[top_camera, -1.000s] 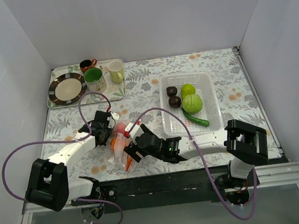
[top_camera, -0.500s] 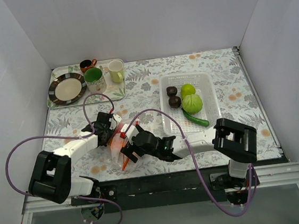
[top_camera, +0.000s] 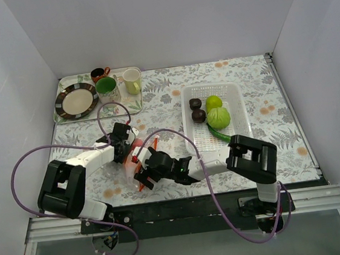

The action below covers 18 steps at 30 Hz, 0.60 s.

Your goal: Open the zip-top bag and remove the fake food

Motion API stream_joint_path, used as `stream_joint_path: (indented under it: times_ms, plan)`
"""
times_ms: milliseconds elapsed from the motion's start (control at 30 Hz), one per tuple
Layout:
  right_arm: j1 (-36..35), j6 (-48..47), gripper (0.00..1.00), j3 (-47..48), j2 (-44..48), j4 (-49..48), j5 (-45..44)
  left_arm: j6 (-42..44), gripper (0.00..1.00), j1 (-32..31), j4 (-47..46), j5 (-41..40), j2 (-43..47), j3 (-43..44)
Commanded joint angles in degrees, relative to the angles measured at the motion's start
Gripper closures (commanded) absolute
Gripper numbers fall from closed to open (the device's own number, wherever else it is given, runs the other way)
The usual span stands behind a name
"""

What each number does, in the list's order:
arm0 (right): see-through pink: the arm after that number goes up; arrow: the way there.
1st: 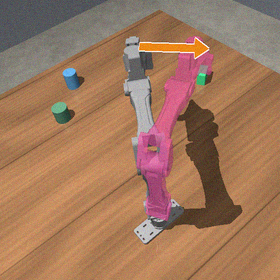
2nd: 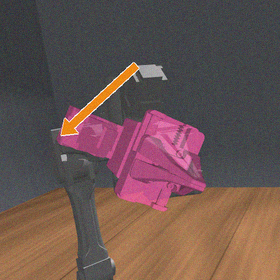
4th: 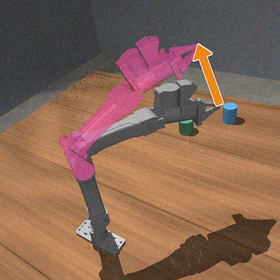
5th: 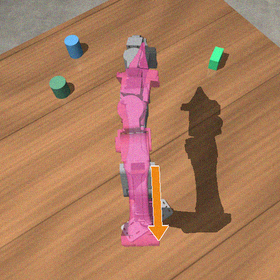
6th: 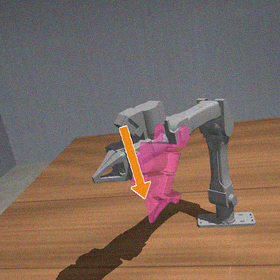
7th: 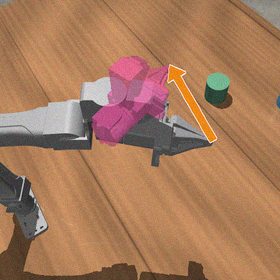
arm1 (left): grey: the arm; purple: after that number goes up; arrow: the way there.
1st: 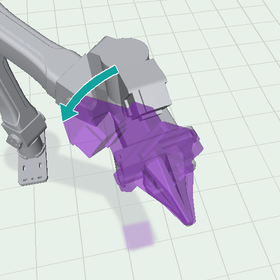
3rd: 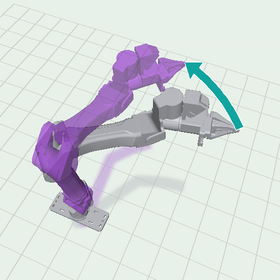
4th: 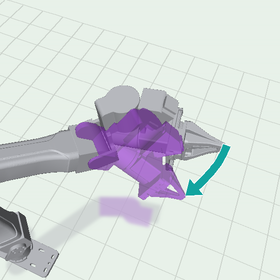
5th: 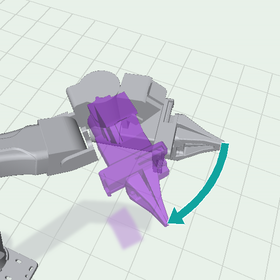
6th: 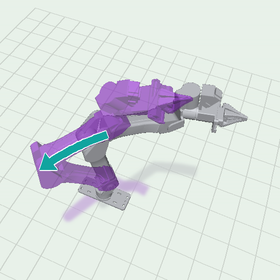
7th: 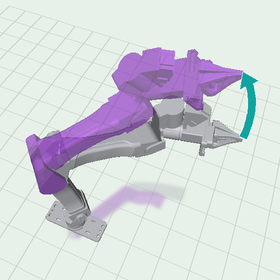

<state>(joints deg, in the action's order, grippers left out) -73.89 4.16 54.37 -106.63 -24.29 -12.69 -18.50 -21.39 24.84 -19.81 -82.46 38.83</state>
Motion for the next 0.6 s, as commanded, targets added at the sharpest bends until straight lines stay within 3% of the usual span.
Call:
stream_joint_path:
  times_ms: [0, 333, 567]
  plan:
    - [-0.03, -1.79, 0.04, 5.04, -2.87, -2.08, 0.65, -2.85, 1.0, -0.32, 2.92, 4.87, -1.13, 2.04]
    - [-0.12, -5.92, 0.02, 11.9, -7.62, -4.36, -4.89, -4.35, 1.0, -0.76, 8.29, 12.78, -0.34, 2.92]
    - [-0.2, -4.6, 0.02, 14.1, -11.76, -4.09, -6.21, -3.82, 1.0, -0.76, 15.31, 22.88, 2.29, 4.85]
